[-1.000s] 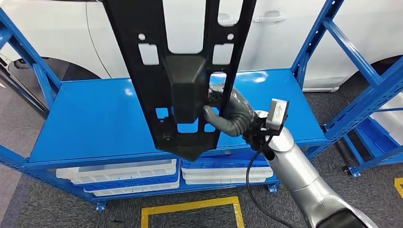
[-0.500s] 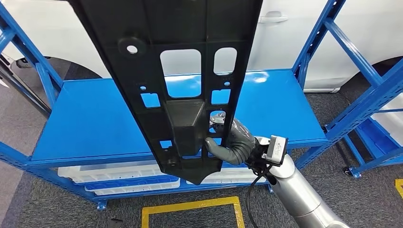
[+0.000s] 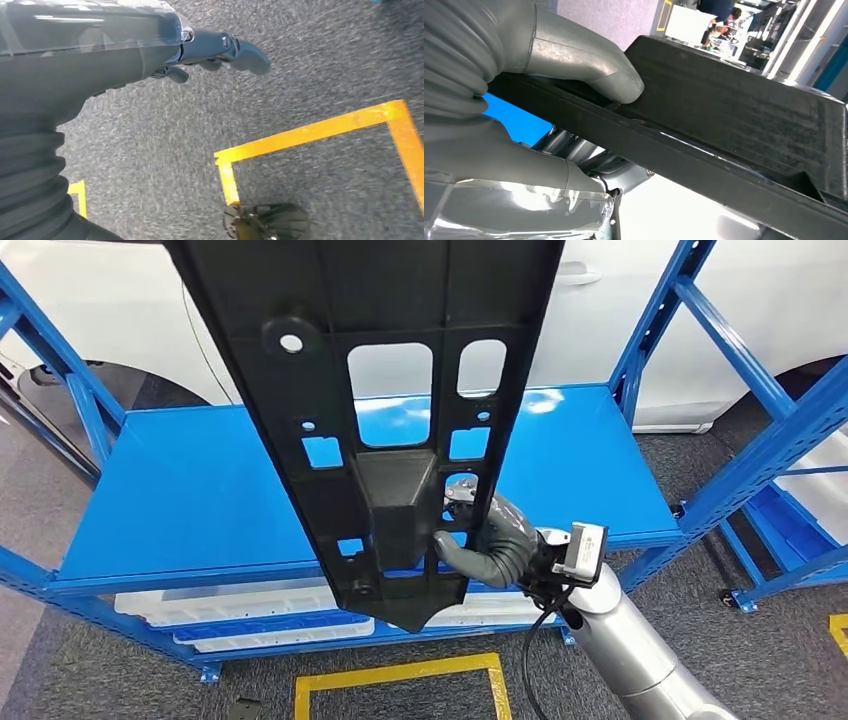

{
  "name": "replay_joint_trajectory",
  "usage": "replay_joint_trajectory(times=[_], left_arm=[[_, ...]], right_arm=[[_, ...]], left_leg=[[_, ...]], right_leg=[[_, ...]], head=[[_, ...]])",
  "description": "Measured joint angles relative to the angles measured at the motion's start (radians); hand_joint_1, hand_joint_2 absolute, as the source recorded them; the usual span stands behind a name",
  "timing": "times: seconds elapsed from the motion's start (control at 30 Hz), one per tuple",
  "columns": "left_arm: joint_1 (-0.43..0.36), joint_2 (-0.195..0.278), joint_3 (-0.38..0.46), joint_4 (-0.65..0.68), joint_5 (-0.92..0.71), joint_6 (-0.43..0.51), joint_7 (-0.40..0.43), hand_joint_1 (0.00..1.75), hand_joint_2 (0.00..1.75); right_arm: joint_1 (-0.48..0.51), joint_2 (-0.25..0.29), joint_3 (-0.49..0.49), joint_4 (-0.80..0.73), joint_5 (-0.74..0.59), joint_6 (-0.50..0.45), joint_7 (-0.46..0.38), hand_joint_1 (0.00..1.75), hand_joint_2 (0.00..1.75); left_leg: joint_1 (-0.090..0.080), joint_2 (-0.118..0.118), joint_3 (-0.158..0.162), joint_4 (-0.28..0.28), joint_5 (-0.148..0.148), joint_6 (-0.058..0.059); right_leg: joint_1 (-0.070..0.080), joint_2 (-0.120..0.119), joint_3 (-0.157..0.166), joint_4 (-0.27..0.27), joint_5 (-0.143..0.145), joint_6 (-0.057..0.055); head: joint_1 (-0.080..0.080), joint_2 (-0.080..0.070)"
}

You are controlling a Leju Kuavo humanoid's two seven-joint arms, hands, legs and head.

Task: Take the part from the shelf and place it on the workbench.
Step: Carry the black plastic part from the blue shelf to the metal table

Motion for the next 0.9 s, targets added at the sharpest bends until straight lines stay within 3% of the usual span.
replay_joint_trajectory(times=[0.07,0.13,0.23,0.27,0.3,0.33,0.4,0.47,0.53,0.6,0.67,0.73,0.8,0.83,0.9], left_arm=[[0.002,0.001,0.002,0.000,0.002,-0.002,-0.001,0.00,1.75],[0.001,0.001,0.003,0.000,0.003,-0.003,-0.002,0.00,1.75],[0.000,0.001,0.004,0.000,0.004,-0.007,-0.003,0.00,1.75],[0.001,0.001,0.004,0.000,0.004,-0.008,-0.003,0.00,1.75],[0.001,0.001,0.005,0.000,0.004,-0.008,-0.003,0.00,1.75],[0.002,0.001,0.005,0.000,0.004,-0.009,-0.004,0.00,1.75],[0.001,0.000,0.006,0.000,0.002,-0.009,-0.006,0.00,1.75],[0.001,0.000,0.006,0.000,-0.001,-0.010,-0.007,0.00,1.75],[0.001,-0.001,0.007,0.000,-0.002,-0.010,-0.008,0.00,1.75],[0.001,-0.001,0.007,0.000,-0.003,-0.010,-0.009,0.00,1.75],[0.001,-0.001,0.007,0.000,-0.005,-0.011,-0.010,0.00,1.75],[0.002,-0.001,0.007,0.000,-0.007,-0.011,-0.010,0.00,1.75],[0.003,0.000,0.007,0.000,-0.010,-0.012,-0.010,0.00,1.75],[0.004,0.000,0.007,0.000,-0.012,-0.014,-0.010,0.00,1.75],[0.002,0.000,0.007,0.000,-0.015,-0.016,-0.011,0.00,1.75]], right_arm=[[0.003,0.000,0.000,0.000,-0.003,0.000,0.003,1.71,1.75],[0.004,-0.002,0.000,0.000,-0.004,-0.002,0.005,1.71,1.75],[0.010,-0.004,0.000,0.002,-0.004,-0.010,0.015,1.71,1.75],[0.014,-0.004,0.000,0.003,-0.005,-0.011,0.020,1.71,1.75],[0.018,-0.004,0.000,0.005,-0.004,-0.012,0.024,1.71,1.75],[0.020,-0.005,0.000,0.006,-0.004,-0.014,0.028,1.71,1.75],[0.022,-0.006,-0.001,0.006,-0.004,-0.019,0.032,1.71,1.75],[0.023,-0.006,-0.001,0.005,-0.004,-0.026,0.034,1.71,1.75],[0.028,-0.008,-0.003,0.004,-0.004,-0.031,0.034,1.71,1.75],[0.035,-0.012,-0.004,0.000,-0.002,-0.035,0.032,1.71,1.75],[0.042,-0.014,-0.005,-0.004,0.001,-0.043,0.026,1.71,1.75],[0.051,-0.016,-0.006,-0.005,0.004,-0.048,0.019,1.71,1.75],[0.063,-0.018,-0.007,-0.005,0.008,-0.050,0.015,1.71,1.75],[0.068,-0.019,-0.007,-0.005,0.012,-0.052,0.013,1.71,1.75],[0.076,-0.021,-0.008,-0.009,0.018,-0.057,0.011,1.71,1.75]], left_leg=[[0.000,-0.001,-0.002,-0.005,0.006,0.010],[0.004,0.000,-0.001,-0.010,0.011,0.020],[0.006,0.001,-0.003,-0.012,0.015,0.026],[0.006,0.001,-0.004,-0.012,0.015,0.027],[0.006,0.001,-0.005,-0.012,0.016,0.027],[0.006,0.001,-0.004,-0.012,0.016,0.027],[0.005,0.000,-0.003,-0.011,0.017,0.025],[0.003,-0.001,-0.005,-0.011,0.019,0.017],[0.002,-0.001,-0.008,-0.013,0.023,0.006],[0.003,-0.001,-0.012,-0.008,0.017,-0.005],[0.002,0.000,-0.035,0.052,-0.031,-0.011],[0.003,0.000,-0.081,0.177,-0.105,-0.015],[0.003,0.000,-0.103,0.256,-0.134,-0.018],[0.003,0.001,-0.089,0.243,-0.122,-0.019],[0.004,0.001,-0.016,0.122,-0.071,-0.015]], right_leg=[[-0.002,0.000,-0.002,0.000,0.000,0.010],[-0.006,0.000,-0.016,0.035,-0.026,0.021],[-0.012,0.000,-0.100,0.220,-0.120,0.036],[-0.013,0.000,-0.124,0.273,-0.136,0.039],[-0.015,0.000,-0.131,0.289,-0.133,0.040],[-0.016,0.000,-0.117,0.261,-0.110,0.039],[-0.016,0.000,-0.045,0.118,-0.042,0.032],[-0.011,0.001,0.007,0.010,-0.005,0.022],[-0.005,0.001,0.011,-0.007,-0.002,0.013],[-0.010,0.000,0.011,-0.018,0.008,-0.001],[-0.014,-0.003,0.011,-0.031,0.020,-0.014],[-0.011,-0.005,0.004,-0.030,0.025,-0.020],[-0.009,-0.006,-0.005,-0.025,0.028,-0.020],[-0.009,-0.006,-0.009,-0.021,0.030,-0.020],[-0.008,-0.005,-0.017,-0.011,0.031,-0.016]], head=[[0.000,0.000],[0.000,0.000],[0.000,0.000],[0.000,0.000],[0.000,0.000],[0.000,0.000],[0.000,0.000],[0.000,0.000],[0.000,0.000],[0.000,0.000],[0.000,0.000],[0.000,0.000],[0.000,0.000],[0.000,0.000],[0.000,0.000]])
